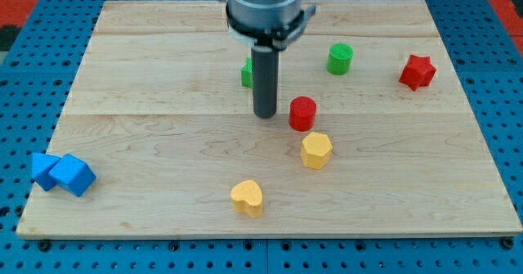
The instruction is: Move yellow hexagon red circle and green star in a diagonal line
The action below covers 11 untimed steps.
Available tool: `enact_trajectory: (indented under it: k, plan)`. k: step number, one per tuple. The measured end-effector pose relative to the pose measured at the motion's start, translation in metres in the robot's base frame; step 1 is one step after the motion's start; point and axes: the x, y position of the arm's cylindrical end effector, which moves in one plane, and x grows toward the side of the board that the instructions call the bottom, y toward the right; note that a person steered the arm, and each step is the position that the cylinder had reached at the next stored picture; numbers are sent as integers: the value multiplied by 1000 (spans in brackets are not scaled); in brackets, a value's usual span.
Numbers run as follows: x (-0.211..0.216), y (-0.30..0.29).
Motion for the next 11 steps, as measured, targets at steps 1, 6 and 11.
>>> enact_trajectory:
  k: [1,6,11]
  plan:
    - [-30,0]
    - [-44,-74]
    - [-64,-36]
